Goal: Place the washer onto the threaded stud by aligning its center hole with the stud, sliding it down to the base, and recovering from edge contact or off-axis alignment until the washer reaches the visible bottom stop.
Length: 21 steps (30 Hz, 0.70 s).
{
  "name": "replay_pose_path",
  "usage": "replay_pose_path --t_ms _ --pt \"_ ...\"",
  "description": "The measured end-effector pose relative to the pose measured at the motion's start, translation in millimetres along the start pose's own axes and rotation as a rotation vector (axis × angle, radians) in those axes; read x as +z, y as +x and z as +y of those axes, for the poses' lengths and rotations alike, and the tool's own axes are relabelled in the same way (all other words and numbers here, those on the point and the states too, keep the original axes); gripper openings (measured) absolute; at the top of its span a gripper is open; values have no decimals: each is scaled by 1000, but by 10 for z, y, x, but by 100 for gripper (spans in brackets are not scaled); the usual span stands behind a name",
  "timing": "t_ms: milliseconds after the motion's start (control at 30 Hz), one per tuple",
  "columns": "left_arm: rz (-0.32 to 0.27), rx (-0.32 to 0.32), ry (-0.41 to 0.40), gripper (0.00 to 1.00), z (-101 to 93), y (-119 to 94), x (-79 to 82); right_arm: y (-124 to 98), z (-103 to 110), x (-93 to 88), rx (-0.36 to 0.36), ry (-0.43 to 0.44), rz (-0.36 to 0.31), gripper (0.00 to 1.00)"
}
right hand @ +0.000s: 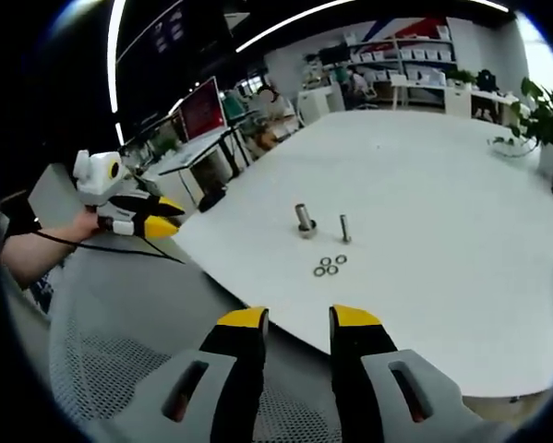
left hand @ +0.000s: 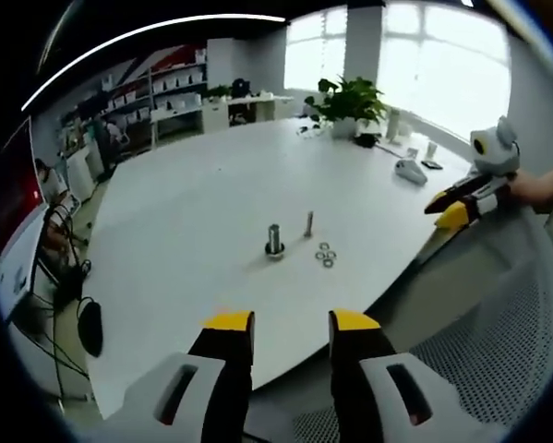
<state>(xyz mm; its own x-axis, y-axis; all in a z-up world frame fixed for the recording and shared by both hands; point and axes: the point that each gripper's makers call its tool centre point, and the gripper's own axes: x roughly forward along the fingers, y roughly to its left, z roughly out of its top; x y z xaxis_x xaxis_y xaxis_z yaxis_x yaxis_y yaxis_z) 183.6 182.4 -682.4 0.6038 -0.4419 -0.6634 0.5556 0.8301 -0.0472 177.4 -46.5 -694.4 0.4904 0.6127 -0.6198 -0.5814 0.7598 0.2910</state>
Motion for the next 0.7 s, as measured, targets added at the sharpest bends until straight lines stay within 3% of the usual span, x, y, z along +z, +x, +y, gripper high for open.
replay_pose_path --t_ms 133,200,333,433,567,700 --pt "4 3 4 30 0 1 -8 -6 -39 -44 -11 9 21 30" --pt "8 8 8 30 18 -1 -16 -32 -73 60 -27 22 -34 31" --pt "-2 12 -13 30 38 -9 3 0 -30 -8 -10 -14 18 32" --pt "8 3 -11 30 29 5 -22 -10 -32 2 -5 -13 14 33" --pt "27 -8 2 29 0 15 -55 -21 -89 -18 14 69 29 32" --pt "32 -5 -2 29 20 14 -70 17 -170 21 5 33 36 33"
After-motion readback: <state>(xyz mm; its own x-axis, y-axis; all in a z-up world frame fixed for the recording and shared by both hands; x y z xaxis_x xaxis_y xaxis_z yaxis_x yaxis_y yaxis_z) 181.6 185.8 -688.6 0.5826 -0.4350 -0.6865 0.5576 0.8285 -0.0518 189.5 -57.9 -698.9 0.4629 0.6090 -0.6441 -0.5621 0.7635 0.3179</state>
